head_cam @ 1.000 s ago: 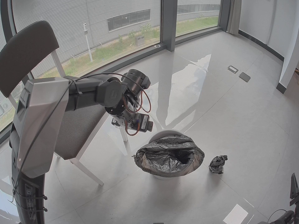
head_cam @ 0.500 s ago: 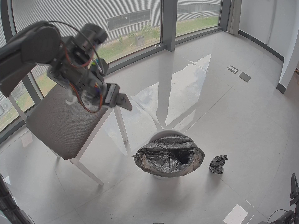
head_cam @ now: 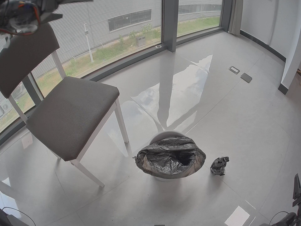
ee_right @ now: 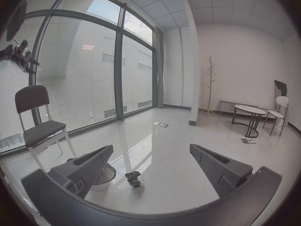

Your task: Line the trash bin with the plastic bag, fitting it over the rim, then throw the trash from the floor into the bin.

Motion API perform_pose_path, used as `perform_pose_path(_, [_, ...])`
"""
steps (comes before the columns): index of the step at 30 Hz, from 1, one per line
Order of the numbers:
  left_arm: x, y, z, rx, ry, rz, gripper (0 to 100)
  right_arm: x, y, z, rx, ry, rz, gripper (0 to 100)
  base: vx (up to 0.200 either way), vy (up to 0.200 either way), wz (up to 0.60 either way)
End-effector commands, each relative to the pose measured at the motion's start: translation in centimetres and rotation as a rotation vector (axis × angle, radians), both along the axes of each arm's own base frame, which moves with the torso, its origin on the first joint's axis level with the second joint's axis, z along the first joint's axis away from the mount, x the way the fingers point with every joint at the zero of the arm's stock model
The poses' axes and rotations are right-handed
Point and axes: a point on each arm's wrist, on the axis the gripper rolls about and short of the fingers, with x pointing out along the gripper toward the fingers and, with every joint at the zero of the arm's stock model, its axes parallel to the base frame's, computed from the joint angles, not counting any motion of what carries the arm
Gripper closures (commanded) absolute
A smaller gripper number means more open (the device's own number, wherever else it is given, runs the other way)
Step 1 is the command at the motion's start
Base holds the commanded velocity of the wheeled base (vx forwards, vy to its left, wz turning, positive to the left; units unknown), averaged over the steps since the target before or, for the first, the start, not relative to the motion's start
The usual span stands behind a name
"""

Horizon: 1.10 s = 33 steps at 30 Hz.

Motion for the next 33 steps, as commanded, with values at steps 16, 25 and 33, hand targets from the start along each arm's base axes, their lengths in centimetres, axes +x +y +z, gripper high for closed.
perform_pose_path(16, [-25.4,13.3,2.4,-0.319,-0.543,0.021,0,0.0,-0.1,-0.5,-0.038,0.023,-0.038,0,0.0,0.0,0.0])
perform_pose_path(25, [-15.9,8.4,0.7,-0.52,-0.688,-0.078,0,0.0,-0.1,-0.5,-0.033,0.019,-0.038,0,0.0,0.0,0.0])
perform_pose_path(33, [-6.4,1.3,-6.7,-0.443,-0.382,-0.185,0,0.1,0.2,-0.5,-0.055,0.022,0.114,0,0.0,0.0,0.0])
